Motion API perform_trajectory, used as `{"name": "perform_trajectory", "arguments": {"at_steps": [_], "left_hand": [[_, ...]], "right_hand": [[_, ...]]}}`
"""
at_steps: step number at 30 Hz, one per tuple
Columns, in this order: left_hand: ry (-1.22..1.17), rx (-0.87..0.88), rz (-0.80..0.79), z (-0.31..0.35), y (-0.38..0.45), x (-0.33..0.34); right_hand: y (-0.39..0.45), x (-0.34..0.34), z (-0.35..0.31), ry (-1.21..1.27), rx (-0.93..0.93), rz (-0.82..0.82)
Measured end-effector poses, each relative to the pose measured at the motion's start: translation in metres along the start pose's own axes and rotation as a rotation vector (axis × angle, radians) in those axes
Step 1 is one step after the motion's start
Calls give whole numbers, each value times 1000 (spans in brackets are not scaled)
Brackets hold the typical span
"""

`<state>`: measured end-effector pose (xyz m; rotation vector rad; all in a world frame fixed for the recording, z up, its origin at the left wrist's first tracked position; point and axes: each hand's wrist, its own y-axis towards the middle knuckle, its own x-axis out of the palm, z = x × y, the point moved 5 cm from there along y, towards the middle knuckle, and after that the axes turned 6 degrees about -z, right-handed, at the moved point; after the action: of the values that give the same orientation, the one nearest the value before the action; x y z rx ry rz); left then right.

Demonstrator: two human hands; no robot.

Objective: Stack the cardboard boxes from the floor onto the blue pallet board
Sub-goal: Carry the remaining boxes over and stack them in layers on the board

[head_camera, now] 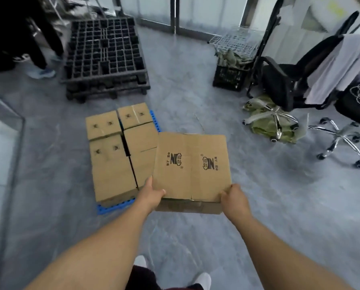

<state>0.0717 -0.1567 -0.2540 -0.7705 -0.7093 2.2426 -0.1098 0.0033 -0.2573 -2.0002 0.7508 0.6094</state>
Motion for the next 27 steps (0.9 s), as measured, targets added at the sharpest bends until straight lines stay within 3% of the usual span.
{"name": "perform_trajectory", "arguments": {"at_steps": [5, 12, 20, 27], "left_hand": [[-59, -70, 132, -34, 8, -65], [-148, -117, 186, -77, 49, -168], [-193, -114, 263, -123, 158, -269], [-194, -189, 319, -196, 260, -298]], "right_hand": [[11, 44, -66, -93, -139, -113], [20, 121, -167, -164, -200, -167], [82, 233, -264, -187, -198, -204], [163, 333, -293, -257, -266, -204]]}}
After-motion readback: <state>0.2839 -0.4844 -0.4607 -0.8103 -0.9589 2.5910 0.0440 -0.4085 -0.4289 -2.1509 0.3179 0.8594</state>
